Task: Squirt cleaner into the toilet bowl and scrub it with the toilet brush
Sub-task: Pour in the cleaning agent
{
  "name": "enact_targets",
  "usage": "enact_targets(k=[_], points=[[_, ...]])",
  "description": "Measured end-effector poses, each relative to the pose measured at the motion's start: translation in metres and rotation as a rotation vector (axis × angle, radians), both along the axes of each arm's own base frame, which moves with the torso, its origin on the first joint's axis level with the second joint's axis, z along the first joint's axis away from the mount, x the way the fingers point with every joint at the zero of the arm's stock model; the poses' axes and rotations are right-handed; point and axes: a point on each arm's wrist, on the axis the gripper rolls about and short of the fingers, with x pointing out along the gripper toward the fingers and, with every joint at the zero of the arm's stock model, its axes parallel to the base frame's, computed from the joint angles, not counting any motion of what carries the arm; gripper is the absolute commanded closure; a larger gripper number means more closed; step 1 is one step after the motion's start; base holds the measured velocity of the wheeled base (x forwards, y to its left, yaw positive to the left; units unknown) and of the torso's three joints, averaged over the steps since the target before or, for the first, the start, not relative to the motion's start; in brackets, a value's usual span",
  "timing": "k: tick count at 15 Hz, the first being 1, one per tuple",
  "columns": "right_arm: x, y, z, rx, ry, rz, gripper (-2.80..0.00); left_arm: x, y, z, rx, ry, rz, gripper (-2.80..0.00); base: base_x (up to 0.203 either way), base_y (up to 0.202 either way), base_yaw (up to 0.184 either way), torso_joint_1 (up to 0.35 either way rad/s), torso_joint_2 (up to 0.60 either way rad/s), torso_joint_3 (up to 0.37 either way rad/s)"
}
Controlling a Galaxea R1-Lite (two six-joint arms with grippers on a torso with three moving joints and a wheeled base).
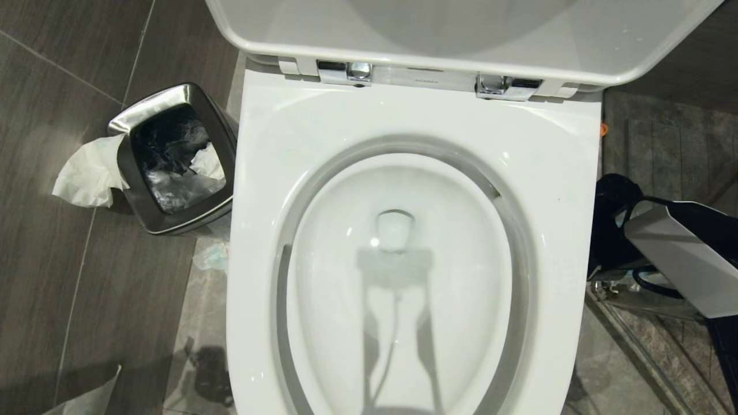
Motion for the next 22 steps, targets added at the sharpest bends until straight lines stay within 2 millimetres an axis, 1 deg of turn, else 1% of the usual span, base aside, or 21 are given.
enact_targets(k=[3, 6, 8, 12, 16, 18, 22], points=[[-0.003, -0.004, 0.010, 0.027, -0.014, 0.007, 0.00, 0.000, 0.000, 0.000, 0.001, 0.000, -0.001, 0.00, 0.000, 0.000, 0.000, 0.000, 0.00, 0.000], [-0.008, -0.008, 0.024, 0.044, -0.039, 0.006, 0.00, 0.000, 0.000, 0.000, 0.000, 0.000, 0.000, 0.00, 0.000, 0.000, 0.000, 0.000, 0.00, 0.000], [-0.014, -0.010, 0.032, 0.045, -0.047, 0.003, 0.00, 0.000, 0.000, 0.000, 0.000, 0.000, -0.001, 0.00, 0.000, 0.000, 0.000, 0.000, 0.00, 0.000], [-0.028, -0.010, 0.041, 0.045, -0.027, 0.002, 0.00, 0.000, 0.000, 0.000, 0.000, 0.000, 0.000, 0.00, 0.000, 0.000, 0.000, 0.000, 0.00, 0.000], [-0.047, -0.008, 0.053, 0.046, -0.007, 0.002, 0.00, 0.000, 0.000, 0.000, 0.000, 0.000, -0.001, 0.00, 0.000, 0.000, 0.000, 0.000, -0.01, 0.003], [-0.060, -0.007, 0.061, 0.046, -0.002, 0.003, 0.00, 0.000, 0.000, 0.000, 0.000, 0.000, 0.000, 0.00, 0.000, 0.000, 0.000, -0.001, -0.02, 0.004], [-0.088, -0.007, 0.070, 0.053, 0.030, -0.010, 0.00, 0.000, 0.000, 0.000, 0.000, 0.000, 0.000, 0.00, 0.000, 0.000, 0.000, 0.002, -0.01, 0.001]])
